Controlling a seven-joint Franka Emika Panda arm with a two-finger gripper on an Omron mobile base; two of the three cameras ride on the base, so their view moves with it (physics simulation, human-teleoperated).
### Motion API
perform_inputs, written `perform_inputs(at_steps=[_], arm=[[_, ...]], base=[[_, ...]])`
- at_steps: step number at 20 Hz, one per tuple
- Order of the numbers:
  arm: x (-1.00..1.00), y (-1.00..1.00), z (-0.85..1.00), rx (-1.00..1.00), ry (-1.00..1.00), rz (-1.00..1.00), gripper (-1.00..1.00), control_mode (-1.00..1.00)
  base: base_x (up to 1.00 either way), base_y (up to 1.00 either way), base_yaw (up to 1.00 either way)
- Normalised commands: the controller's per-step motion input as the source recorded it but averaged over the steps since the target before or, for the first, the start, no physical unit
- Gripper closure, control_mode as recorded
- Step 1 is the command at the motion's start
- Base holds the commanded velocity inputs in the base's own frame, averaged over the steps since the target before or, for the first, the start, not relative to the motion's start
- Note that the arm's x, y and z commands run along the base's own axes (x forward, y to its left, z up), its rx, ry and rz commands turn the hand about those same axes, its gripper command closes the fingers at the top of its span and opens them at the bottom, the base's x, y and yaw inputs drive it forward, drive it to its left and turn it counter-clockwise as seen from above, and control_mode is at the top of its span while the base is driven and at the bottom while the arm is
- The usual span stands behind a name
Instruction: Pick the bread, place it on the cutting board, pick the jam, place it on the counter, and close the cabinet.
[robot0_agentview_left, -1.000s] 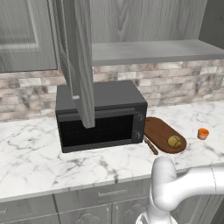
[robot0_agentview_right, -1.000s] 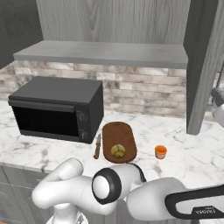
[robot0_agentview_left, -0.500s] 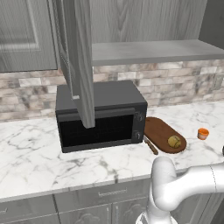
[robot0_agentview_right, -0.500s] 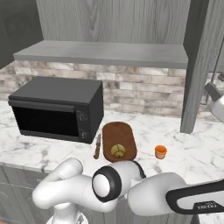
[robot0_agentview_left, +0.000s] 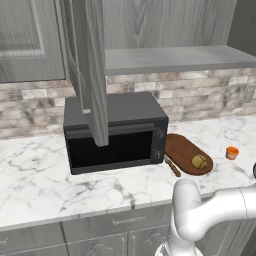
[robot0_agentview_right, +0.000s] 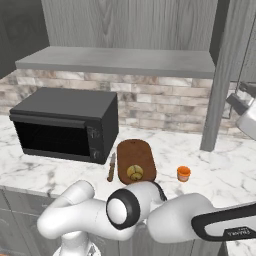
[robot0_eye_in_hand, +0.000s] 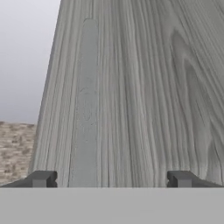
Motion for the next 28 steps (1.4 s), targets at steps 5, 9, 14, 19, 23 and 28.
perform_inputs(at_steps=[5, 9, 14, 19, 23, 28], arm=[[0.01, 0.31, 0.00, 0.00, 0.00, 0.03, -1.00, -1.00], [0.01, 0.33, 0.00, 0.00, 0.00, 0.00, -1.00, -1.00], [0.07, 0.33, 0.00, 0.00, 0.00, 0.00, -1.00, -1.00], [0.01, 0.36, 0.00, 0.00, 0.00, 0.00, -1.00, -1.00], [0.00, 0.35, 0.00, 0.00, 0.00, 0.00, -1.00, -1.00], [0.03, 0.28, 0.00, 0.00, 0.00, 0.00, -1.00, -1.00]], base=[[0.00, 0.00, 0.00], [0.00, 0.00, 0.00], [0.00, 0.00, 0.00], [0.00, 0.00, 0.00], [0.00, 0.00, 0.00], [0.00, 0.00, 0.00]])
